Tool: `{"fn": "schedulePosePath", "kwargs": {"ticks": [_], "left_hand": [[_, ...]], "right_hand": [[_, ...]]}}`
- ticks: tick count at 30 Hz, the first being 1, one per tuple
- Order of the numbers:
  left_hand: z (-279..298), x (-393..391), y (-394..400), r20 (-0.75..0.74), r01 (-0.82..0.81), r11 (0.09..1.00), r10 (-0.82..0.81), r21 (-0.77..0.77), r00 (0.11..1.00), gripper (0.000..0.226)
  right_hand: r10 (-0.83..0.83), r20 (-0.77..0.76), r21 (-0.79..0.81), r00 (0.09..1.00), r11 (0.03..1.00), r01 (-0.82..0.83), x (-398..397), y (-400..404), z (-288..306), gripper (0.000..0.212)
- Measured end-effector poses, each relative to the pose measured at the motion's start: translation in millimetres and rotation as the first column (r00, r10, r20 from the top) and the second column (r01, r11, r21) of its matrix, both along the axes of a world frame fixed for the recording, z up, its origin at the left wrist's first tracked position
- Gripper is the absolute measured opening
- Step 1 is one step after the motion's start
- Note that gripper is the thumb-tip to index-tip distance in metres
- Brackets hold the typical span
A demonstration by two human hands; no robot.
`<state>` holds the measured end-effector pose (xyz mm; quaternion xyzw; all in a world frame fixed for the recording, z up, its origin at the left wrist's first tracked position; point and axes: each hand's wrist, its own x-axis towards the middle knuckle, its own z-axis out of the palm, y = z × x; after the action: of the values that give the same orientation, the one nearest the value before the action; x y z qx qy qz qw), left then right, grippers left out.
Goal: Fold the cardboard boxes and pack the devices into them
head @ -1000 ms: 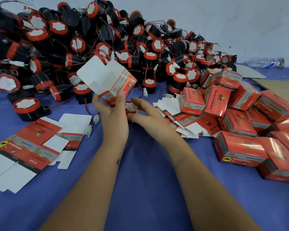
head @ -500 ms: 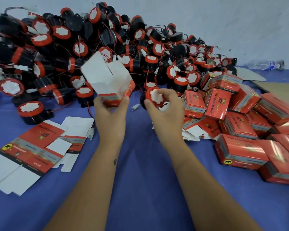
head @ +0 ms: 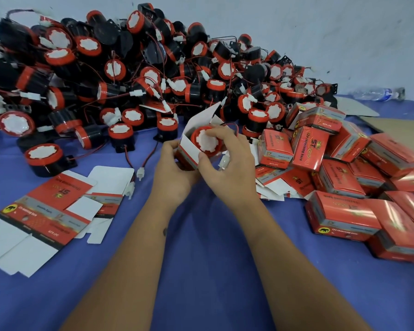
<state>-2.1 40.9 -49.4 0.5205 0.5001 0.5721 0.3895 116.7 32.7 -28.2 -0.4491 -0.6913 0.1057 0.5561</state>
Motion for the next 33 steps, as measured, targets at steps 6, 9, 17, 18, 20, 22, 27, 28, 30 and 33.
{"fn": "schedulePosePath", "kwargs": {"ticks": [6,9,17,18,20,22,27,28,30,33], "left_hand": [[-3.5,-2.2,3.4,0.010,-0.015,1.000,0.015,0.024,1.000,0.054],[-3.6,-0.1,5.6,0.029,-0.034,0.998,0.032,0.044,0.999,0.047],[-1.7,-2.7,12.8,-0.019,-0.119,0.992,0.120,0.052,0.993,0.055],[-1.8,-4.1,13.5,-0.019,-0.164,0.985,0.166,0.052,0.986,0.054],[-2.0,-5.9,13.2,0.007,-0.251,0.967,0.251,0.045,0.968,0.053],[-3.0,-7.4,13.6,0.095,-0.330,0.943,0.324,0.049,0.941,0.038],[-1.6,-7.4,11.3,0.190,-0.364,0.931,0.358,-0.004,0.914,0.026],[-1.1,-7.4,10.4,0.177,-0.357,0.934,0.353,-0.006,0.919,0.026],[-1.7,-7.7,9.6,0.114,-0.340,0.941,0.336,0.010,0.935,0.030],[-1.9,-6.5,8.9,-0.007,-0.268,0.962,0.269,0.045,0.963,0.033]], "right_hand": [[0.067,0.265,-0.178,0.962,0.984,-0.020,2.8,2.7,-2.1,0.041],[0.033,0.438,-0.215,0.898,0.974,0.069,2.9,3.9,-1.4,0.048],[0.232,-0.005,-0.269,0.973,0.937,-0.224,-4.3,-0.4,0.4,0.044],[0.203,-0.031,-0.263,0.979,0.943,-0.204,-4.0,-0.5,0.2,0.043],[0.138,-0.039,-0.261,0.990,0.955,-0.143,-2.4,0.9,-1.1,0.039],[0.062,-0.014,-0.268,0.998,0.961,-0.064,-1.7,2.3,-1.1,0.035],[-0.036,0.021,-0.462,0.999,0.886,0.041,-1.3,5.6,5.7,0.007],[-0.028,0.036,-0.476,0.999,0.878,0.042,-0.4,5.5,7.1,0.010],[-0.008,0.017,-0.486,1.000,0.874,0.015,0.5,4.7,10.2,0.019],[0.062,-0.240,-0.489,0.969,0.854,-0.176,1.5,1.2,17.5,0.023]]}}
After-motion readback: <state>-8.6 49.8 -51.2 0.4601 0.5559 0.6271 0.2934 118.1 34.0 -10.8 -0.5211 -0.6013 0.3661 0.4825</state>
